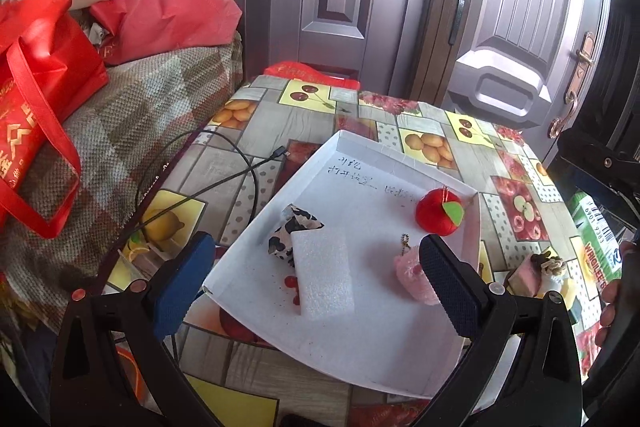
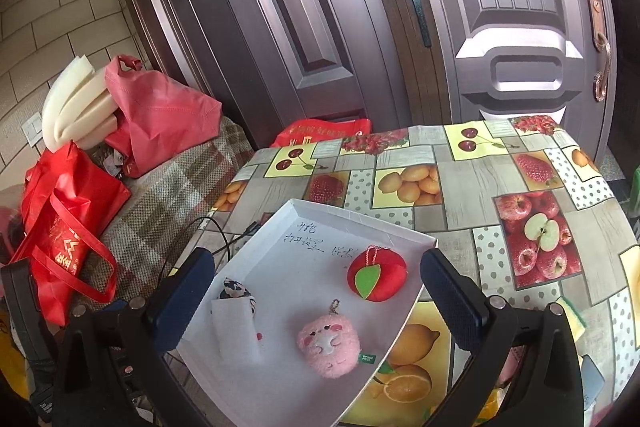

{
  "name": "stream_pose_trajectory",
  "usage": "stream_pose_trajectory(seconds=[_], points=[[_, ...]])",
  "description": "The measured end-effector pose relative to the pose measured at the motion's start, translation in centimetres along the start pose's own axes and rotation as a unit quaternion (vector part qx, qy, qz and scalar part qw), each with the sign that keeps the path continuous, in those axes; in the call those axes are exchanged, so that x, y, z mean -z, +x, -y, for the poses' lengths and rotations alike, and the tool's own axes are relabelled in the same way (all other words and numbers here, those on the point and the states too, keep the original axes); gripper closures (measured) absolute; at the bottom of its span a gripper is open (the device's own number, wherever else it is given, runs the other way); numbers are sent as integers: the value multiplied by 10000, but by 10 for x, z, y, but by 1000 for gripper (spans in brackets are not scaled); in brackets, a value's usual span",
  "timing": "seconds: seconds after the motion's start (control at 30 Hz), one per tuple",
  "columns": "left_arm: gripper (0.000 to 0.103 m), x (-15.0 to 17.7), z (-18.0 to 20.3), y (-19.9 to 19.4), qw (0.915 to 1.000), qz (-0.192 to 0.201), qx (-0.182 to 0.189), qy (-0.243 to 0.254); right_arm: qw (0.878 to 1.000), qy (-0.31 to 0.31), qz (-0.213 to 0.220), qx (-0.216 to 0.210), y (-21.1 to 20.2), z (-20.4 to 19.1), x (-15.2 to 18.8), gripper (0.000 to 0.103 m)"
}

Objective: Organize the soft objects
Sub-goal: 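Grasp the second white foam block with the left gripper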

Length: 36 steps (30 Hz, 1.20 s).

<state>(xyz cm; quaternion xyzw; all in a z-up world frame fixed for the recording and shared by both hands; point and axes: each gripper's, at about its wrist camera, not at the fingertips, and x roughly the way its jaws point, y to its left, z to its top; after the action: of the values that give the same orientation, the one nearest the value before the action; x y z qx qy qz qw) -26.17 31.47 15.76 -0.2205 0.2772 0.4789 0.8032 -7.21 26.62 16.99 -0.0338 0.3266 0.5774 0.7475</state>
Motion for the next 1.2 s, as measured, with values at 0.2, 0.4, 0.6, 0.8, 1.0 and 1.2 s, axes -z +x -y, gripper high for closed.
stream_pose_trajectory(seconds=[0.2, 0.4, 0.6, 0.8, 1.0, 1.2], points=[[0, -8, 11, -57, 9985, 526, 102, 111, 9955, -22, 946, -61, -79, 3, -17, 0], [0, -8, 23, -107, 9912, 1133, 596, 323, 9691, -185, 2461, -32, -183, 9, -35, 0], [0, 27, 66, -79, 9805, 575, 1542, 1071, 9740, -187, 2247, 204, -201, 39, -26, 0], [0, 101, 121, -28, 9491, -387, 1975, 2425, 9835, 283, 1657, 667, -211, 93, 9, 0], [0, 121, 147, 1, 9353, -799, 2280, 2585, 9722, 770, 1832, 1241, -254, 127, 27, 0], [0, 128, 171, 28, 9177, -957, 2285, 3105, 9645, 940, 1902, 1571, -281, 142, 40, 0]])
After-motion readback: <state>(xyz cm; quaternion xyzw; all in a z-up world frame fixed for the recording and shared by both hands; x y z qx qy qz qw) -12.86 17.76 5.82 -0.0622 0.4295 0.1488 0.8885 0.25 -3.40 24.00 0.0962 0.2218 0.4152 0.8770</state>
